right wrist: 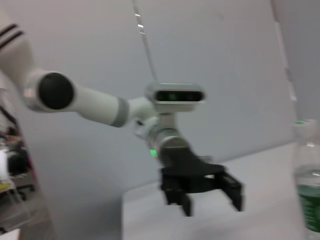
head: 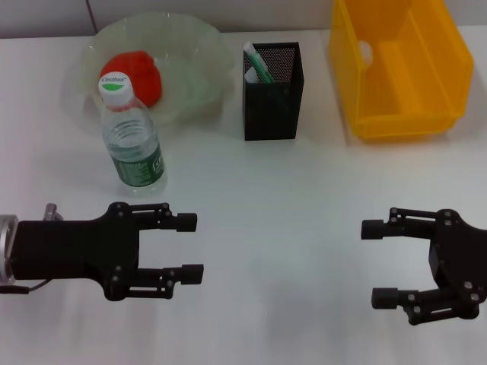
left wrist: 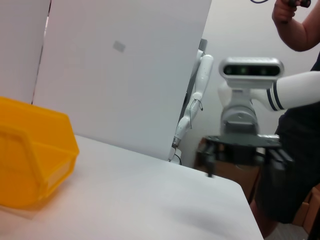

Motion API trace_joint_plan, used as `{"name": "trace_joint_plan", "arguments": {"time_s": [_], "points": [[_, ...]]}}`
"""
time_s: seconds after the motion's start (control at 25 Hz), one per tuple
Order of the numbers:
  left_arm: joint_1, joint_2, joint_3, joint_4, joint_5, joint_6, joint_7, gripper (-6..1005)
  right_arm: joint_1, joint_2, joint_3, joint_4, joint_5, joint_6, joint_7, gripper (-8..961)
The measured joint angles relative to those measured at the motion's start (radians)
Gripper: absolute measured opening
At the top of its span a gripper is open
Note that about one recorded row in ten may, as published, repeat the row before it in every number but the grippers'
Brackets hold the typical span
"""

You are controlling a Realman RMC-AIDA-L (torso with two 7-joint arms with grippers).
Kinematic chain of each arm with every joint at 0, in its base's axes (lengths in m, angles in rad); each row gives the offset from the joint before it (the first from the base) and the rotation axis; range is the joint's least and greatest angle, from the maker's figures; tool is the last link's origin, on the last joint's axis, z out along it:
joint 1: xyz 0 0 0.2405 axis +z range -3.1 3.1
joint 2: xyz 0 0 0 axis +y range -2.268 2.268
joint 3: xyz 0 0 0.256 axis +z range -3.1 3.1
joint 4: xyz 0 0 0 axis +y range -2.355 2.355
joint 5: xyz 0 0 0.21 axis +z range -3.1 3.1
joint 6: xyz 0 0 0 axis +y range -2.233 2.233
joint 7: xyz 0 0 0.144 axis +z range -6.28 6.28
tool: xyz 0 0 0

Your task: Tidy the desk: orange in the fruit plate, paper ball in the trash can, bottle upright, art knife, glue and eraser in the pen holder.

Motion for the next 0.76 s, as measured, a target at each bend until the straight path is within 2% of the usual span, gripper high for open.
{"name": "trace_joint_plan", "arguments": {"time_s": [0.16,0.76], "points": [[-0.01,-0.002,-0.005,0.0,-0.001,0.001,-0.001,735,-0.001,0.006,0.0,0.013,-0.003,-0.008,-0.026,834],[-0.012,-0.007,-0.035,0.0,-0.001,0.001,-0.002,735,0.007,0.007,0.002,0.014,0.002,-0.011,-0.038,834]]}}
